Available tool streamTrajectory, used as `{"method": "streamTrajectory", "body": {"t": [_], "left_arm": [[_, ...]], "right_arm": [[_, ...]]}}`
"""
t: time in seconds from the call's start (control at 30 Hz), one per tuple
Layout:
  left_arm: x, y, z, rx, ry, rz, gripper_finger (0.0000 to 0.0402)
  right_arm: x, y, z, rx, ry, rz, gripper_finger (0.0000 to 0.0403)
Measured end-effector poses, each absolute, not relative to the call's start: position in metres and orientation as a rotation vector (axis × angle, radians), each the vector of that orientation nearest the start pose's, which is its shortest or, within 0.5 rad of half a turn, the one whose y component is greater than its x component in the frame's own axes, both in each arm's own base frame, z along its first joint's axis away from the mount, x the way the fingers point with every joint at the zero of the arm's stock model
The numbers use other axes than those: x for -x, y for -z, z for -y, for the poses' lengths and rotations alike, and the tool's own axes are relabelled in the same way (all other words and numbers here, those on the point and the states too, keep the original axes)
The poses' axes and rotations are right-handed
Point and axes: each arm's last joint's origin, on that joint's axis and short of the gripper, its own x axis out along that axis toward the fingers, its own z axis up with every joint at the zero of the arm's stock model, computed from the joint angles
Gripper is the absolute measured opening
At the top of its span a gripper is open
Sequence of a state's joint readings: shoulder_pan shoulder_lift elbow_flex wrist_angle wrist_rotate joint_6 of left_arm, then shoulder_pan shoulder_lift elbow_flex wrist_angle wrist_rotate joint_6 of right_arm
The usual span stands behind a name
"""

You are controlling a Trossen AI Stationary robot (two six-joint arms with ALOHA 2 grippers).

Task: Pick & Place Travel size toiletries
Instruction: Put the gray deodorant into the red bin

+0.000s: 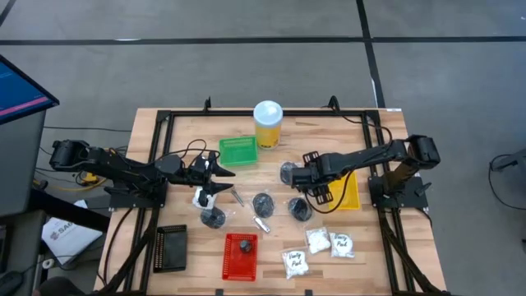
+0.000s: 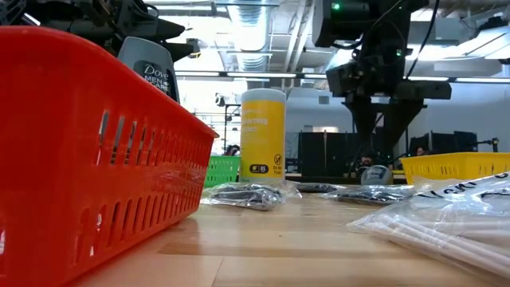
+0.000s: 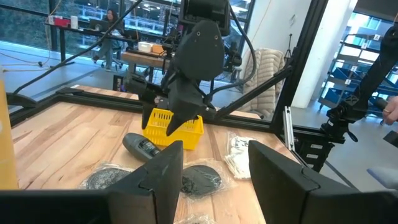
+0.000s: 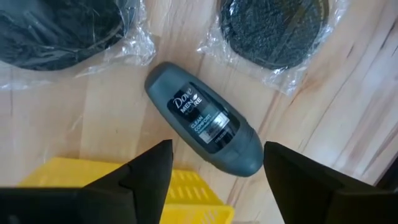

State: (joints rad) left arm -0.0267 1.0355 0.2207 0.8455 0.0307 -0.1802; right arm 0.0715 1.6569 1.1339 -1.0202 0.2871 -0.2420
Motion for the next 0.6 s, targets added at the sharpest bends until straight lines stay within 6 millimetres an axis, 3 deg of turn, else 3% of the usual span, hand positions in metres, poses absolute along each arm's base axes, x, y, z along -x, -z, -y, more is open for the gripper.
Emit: {"method": "streamTrajectory", "body": {"t": [0.3, 0.6], "left_arm": [[-0.194, -0.196, 0.006, 0.18, 0.06, 0.025, 0.0172], [-0.194, -0.196, 0.006, 0.181, 0.06, 0.025, 0.0172]], "right_arm": [[-0.288, -0.199, -0.012, 0.5, -0.046, -1.534, 0.0245], [-0.279, -0.178, -0.011, 0.525, -0.074, -1.558, 0.0245]]}}
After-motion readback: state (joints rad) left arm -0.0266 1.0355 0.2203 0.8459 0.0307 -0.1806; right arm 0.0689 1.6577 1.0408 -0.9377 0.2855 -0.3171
